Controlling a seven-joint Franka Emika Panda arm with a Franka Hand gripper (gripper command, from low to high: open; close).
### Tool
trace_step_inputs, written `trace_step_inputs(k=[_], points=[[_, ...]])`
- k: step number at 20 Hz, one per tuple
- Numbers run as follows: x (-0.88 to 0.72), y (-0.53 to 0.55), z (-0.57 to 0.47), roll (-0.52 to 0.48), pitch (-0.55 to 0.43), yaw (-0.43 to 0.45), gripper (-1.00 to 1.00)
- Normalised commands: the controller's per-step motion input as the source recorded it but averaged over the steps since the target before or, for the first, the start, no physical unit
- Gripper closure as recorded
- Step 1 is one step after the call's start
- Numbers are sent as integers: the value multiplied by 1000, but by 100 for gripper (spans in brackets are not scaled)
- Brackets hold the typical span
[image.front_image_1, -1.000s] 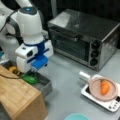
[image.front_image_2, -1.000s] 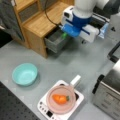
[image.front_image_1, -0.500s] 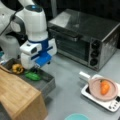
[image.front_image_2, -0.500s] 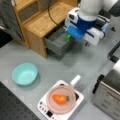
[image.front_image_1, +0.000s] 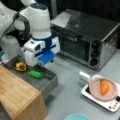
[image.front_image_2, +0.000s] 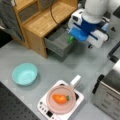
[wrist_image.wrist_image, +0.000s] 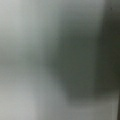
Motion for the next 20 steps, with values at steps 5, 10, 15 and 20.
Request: trace_step_inputs(k=[5, 10, 15, 20], points=[[91, 235, -37, 95, -59, -139, -100], [121, 162, -32, 76, -38, -108, -100], [136, -29, 9, 49, -17, -31, -100], [105, -158, 42, 34, 1, 29, -100]])
